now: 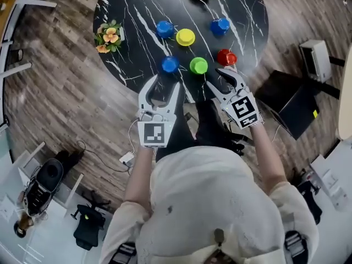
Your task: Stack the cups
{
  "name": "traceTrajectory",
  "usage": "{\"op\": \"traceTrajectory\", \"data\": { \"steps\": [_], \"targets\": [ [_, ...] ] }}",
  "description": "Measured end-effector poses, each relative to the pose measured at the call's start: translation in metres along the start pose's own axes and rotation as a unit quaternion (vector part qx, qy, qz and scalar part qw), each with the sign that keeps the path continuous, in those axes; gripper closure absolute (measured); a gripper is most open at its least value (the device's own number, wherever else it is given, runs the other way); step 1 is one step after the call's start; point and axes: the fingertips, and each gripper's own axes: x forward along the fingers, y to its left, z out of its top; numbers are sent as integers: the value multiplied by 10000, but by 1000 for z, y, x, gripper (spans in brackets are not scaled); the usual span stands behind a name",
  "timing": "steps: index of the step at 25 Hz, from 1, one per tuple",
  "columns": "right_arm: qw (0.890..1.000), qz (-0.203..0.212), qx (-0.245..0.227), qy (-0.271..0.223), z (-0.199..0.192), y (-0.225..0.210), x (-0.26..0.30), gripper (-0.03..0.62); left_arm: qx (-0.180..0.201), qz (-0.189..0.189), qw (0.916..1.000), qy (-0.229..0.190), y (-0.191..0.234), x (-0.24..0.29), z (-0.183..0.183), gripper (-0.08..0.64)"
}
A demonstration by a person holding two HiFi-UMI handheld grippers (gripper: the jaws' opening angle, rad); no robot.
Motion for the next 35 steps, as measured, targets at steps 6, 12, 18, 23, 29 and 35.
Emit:
{"op": "traceTrajectory", "data": {
  "steps": [6, 12, 18, 23, 29, 35],
  "targets": [
    [9985, -322, 150, 406, -40, 2, 25, 393, 24, -325, 9994, 83, -1, 12, -15, 334],
    [9967, -511, 147, 619, -56, -7, 53, 393, 53, -423, 9990, 119, 5, 21, -24, 334],
    [9961, -463, 140, 734, -61, -8, 68, 406, 22, -450, 9989, 161, 10, 22, -32, 334],
    [9965, -399, 65, 733, -55, -6, 79, 407, -28, -328, 9993, 199, 20, 18, -37, 335],
    [9969, -286, -71, 731, -49, -1, 91, 407, -15, -268, 9995, 143, 25, 15, -39, 334],
    [9974, -134, -135, 696, -44, 8, 99, 405, -121, -167, 9996, 205, 26, 9, -43, 335]
  ]
}}
